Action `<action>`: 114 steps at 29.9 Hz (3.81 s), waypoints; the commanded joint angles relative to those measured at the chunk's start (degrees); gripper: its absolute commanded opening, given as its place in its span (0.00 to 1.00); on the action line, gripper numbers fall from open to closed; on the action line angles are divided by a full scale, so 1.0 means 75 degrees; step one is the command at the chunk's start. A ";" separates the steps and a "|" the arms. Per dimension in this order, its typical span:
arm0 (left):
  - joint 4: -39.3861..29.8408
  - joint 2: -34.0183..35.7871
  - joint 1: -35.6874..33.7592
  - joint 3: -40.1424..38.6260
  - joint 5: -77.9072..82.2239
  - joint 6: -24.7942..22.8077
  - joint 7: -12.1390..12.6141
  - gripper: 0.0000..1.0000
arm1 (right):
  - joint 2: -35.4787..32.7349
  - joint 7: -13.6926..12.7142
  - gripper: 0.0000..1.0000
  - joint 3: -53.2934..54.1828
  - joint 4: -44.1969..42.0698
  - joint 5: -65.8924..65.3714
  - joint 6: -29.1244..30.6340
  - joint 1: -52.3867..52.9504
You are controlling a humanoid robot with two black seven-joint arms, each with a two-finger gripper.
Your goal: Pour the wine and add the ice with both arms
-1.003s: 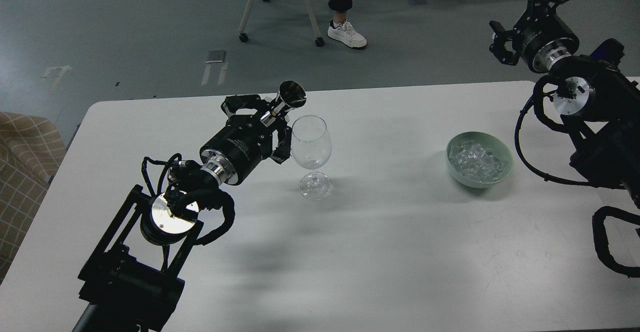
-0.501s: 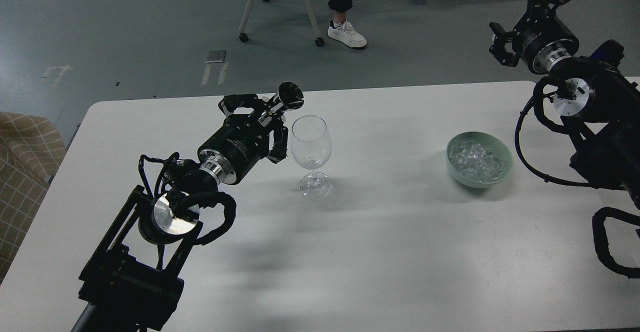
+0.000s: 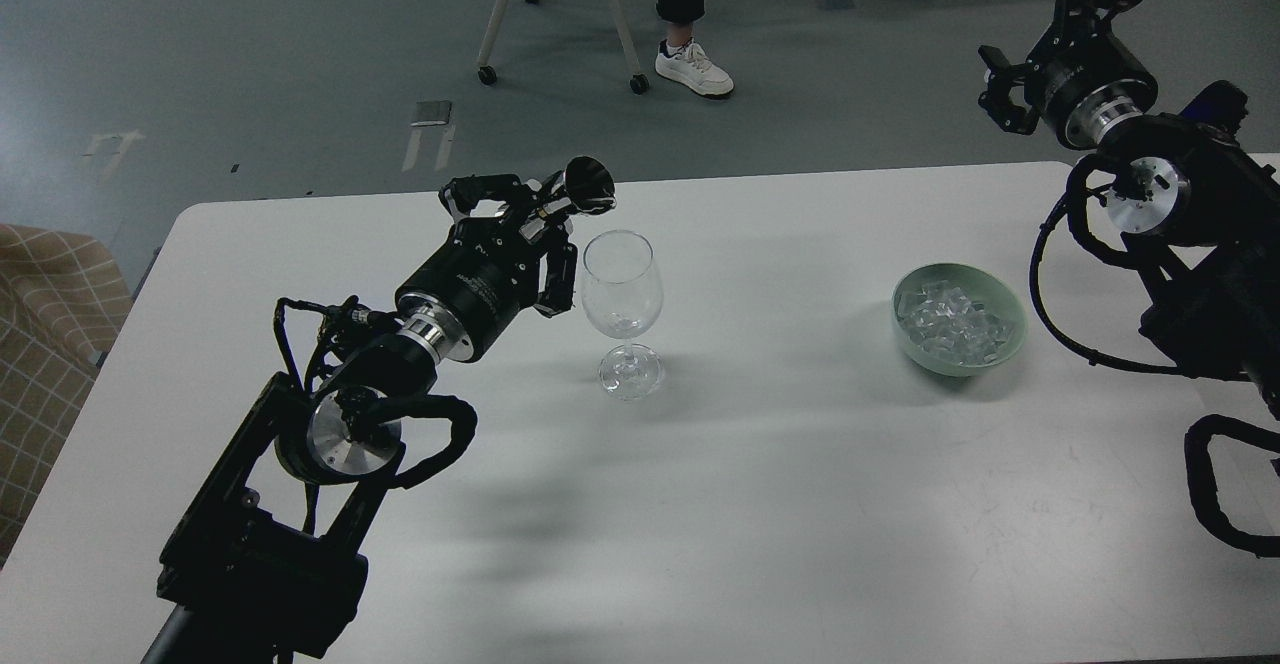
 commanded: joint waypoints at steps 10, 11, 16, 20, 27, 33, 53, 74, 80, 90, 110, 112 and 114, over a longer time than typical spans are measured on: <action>0.0235 0.0002 -0.0030 0.0008 0.0248 -0.0028 -0.0003 0.00 | 0.0000 0.0001 1.00 0.0000 0.0010 0.0000 0.0000 -0.0024; 0.0235 0.0002 -0.0030 0.0008 0.0260 -0.0028 -0.0014 0.00 | 0.0000 0.0001 1.00 0.0012 0.0010 0.0000 0.0000 -0.0024; 0.0235 0.0025 -0.0042 0.0020 0.0400 -0.0051 -0.0026 0.00 | 0.0000 0.0001 1.00 0.0012 0.0022 0.0000 0.0000 -0.0035; 0.0235 0.0025 -0.0018 0.0020 0.0611 -0.0051 -0.0038 0.00 | -0.0011 0.0001 1.00 0.0012 0.0022 0.0000 0.0000 -0.0035; 0.0247 0.0037 -0.0006 0.0020 0.0869 -0.0051 -0.0061 0.00 | -0.0222 0.0013 1.00 -0.0011 0.0185 0.0000 0.0000 -0.0047; 0.0247 0.0037 -0.0171 0.0055 0.0975 -0.0063 -0.0061 0.00 | -0.0258 0.0001 1.00 0.0000 0.0221 0.0000 0.0000 -0.0141; 0.0270 0.0049 -0.0124 0.0090 0.1689 -0.0169 -0.0085 0.00 | -0.0258 0.0001 1.00 0.0024 0.0291 0.0000 0.0000 -0.0129; 0.0212 0.0037 -0.0147 0.0348 0.2978 -0.0321 -0.0097 0.00 | -0.0258 0.0001 1.00 0.0024 0.0303 0.0000 0.0000 -0.0141; 0.0212 0.0002 -0.0194 0.0336 0.3014 -0.0321 -0.0097 0.00 | -0.0269 0.0001 1.00 0.0024 0.0303 0.0000 0.0000 -0.0141; 0.0200 0.0049 -0.0311 0.0359 0.3375 -0.0321 -0.0295 0.00 | -0.0269 0.0001 1.00 0.0024 0.0303 0.0000 0.0000 -0.0141; 0.0165 0.0365 -0.0464 0.0453 0.3764 -0.0497 -0.0307 0.00 | -0.0269 0.0001 1.00 0.0024 0.0303 0.0000 0.0000 -0.0141; 0.0165 0.0470 -0.0487 0.0453 0.3857 -0.0543 -0.0307 0.00 | -0.0269 0.0001 1.00 0.0024 0.0303 0.0000 0.0000 -0.0141; 0.0165 0.0552 -0.0510 0.0465 0.4079 -0.0613 -0.0354 0.00 | -0.0269 0.0001 1.00 0.0024 0.0303 0.0000 0.0000 -0.0141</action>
